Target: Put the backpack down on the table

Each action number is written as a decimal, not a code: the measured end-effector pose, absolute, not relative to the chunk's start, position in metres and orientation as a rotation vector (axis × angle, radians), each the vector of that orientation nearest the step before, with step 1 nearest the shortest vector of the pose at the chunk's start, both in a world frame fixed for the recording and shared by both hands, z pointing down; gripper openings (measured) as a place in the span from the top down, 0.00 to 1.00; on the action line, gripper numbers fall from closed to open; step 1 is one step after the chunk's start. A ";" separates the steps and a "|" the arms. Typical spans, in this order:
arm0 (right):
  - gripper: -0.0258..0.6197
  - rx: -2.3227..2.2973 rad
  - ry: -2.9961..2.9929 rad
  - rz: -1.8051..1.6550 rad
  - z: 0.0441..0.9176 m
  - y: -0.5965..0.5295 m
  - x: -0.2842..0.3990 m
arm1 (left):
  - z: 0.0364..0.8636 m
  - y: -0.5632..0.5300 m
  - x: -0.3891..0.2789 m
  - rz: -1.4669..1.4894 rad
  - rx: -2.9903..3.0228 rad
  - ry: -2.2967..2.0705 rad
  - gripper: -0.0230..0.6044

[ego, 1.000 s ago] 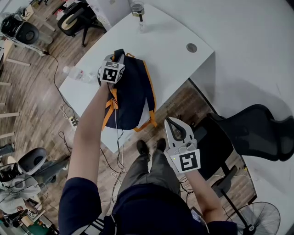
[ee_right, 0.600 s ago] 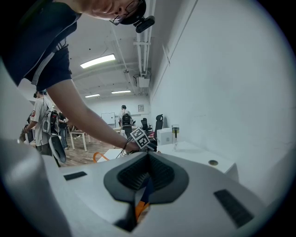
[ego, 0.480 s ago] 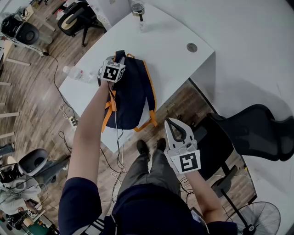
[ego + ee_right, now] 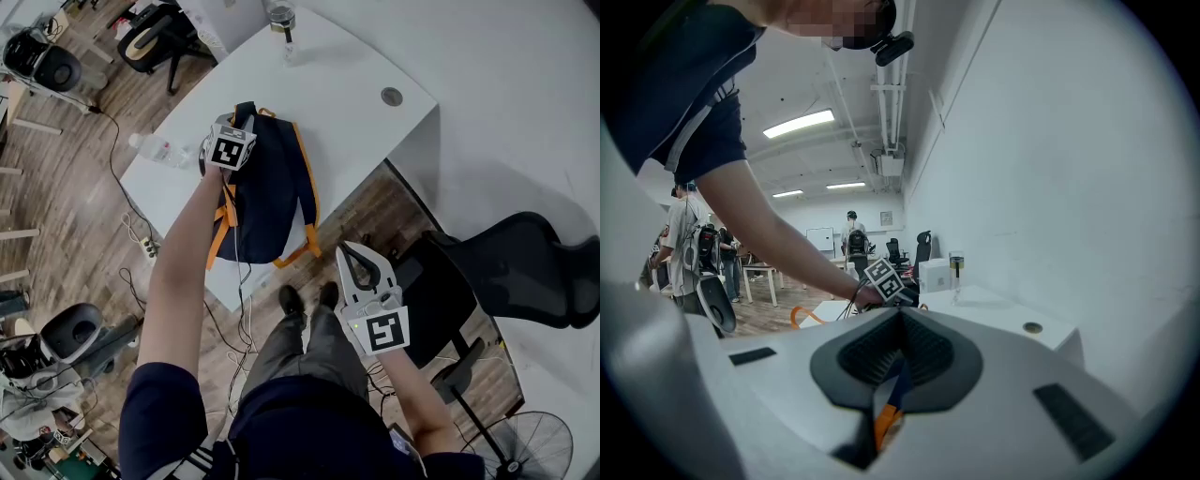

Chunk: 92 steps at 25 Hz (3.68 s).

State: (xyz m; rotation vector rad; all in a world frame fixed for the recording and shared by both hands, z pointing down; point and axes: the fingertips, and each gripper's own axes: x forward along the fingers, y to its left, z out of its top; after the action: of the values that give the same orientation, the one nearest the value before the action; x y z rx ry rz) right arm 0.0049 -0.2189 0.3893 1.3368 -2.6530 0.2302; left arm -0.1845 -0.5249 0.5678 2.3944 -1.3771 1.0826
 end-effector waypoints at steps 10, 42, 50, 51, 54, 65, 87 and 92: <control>0.96 1.335 -2.659 0.234 0.389 -0.219 0.005 | 0.563 -0.523 -0.183 1.087 2.426 -1.385 0.82; 0.96 1.294 -2.679 0.207 0.385 -0.212 -0.001 | 0.477 -0.497 -0.184 0.761 2.561 -1.543 0.59; 0.96 1.289 -2.685 0.186 0.380 -0.211 -0.005 | 0.451 -0.484 -0.187 0.697 2.590 -1.583 0.84; 0.96 1.291 -2.685 0.184 0.379 -0.210 -0.005 | 0.448 -0.482 -0.187 0.693 2.594 -1.587 0.88; 0.96 1.298 -2.687 0.183 0.376 -0.210 -0.005 | 0.441 -0.476 -0.186 0.683 2.614 -1.594 0.96; 0.96 1.335 -2.725 0.135 0.351 -0.209 -0.009 | 0.363 -0.431 -0.183 0.476 2.693 -1.733 0.96; 0.96 1.375 -2.781 -0.050 0.282 -0.169 -0.008 | 0.206 -0.266 -0.209 0.205 2.724 -2.113 0.96; 0.96 1.376 -2.773 -0.108 0.269 -0.158 -0.006 | 0.183 -0.221 -0.218 0.055 2.691 -2.167 0.96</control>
State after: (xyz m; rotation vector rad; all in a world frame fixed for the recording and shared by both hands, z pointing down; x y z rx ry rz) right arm -0.0064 -0.1578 0.2687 1.3763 -2.7729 -0.1079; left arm -0.2181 -0.2208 0.1825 2.6908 -2.1672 0.0547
